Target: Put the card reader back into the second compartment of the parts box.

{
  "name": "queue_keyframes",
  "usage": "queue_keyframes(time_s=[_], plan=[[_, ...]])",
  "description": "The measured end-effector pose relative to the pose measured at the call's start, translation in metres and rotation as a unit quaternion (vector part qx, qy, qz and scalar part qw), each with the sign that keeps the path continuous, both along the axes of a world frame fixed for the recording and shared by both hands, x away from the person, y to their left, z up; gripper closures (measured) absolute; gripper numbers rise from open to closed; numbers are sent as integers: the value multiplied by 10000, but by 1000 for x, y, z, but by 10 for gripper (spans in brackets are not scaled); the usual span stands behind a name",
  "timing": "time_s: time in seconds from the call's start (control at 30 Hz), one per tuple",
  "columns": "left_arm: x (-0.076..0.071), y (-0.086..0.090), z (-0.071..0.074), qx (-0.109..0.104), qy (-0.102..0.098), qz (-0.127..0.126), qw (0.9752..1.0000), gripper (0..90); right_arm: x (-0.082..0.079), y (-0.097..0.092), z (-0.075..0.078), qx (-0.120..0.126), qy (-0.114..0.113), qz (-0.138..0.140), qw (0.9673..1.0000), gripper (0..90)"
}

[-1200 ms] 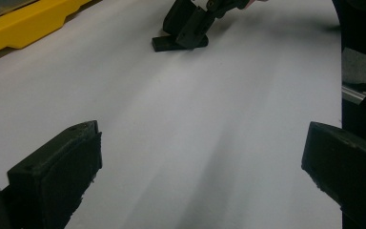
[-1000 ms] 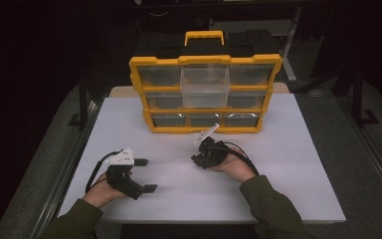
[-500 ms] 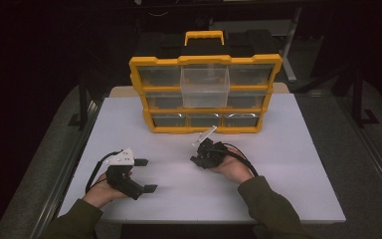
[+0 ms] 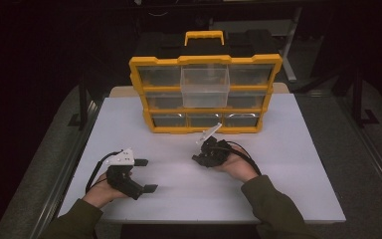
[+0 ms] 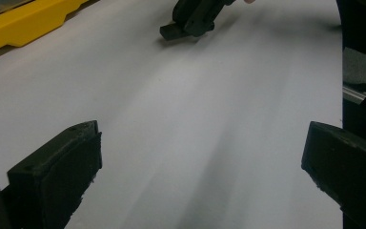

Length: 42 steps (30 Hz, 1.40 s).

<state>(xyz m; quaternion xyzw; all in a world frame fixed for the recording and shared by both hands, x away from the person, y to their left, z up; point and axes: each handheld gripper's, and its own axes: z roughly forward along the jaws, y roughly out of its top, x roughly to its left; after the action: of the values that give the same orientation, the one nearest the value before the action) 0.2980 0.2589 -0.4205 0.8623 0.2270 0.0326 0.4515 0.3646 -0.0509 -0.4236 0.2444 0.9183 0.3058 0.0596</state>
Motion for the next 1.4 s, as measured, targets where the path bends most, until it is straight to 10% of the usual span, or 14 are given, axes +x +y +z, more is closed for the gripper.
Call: queue_keyframes(time_s=[1.4], plan=[[0,1,0,-4,24,-13,10000,0,-8,-61,35,108,240,139,9996,721]])
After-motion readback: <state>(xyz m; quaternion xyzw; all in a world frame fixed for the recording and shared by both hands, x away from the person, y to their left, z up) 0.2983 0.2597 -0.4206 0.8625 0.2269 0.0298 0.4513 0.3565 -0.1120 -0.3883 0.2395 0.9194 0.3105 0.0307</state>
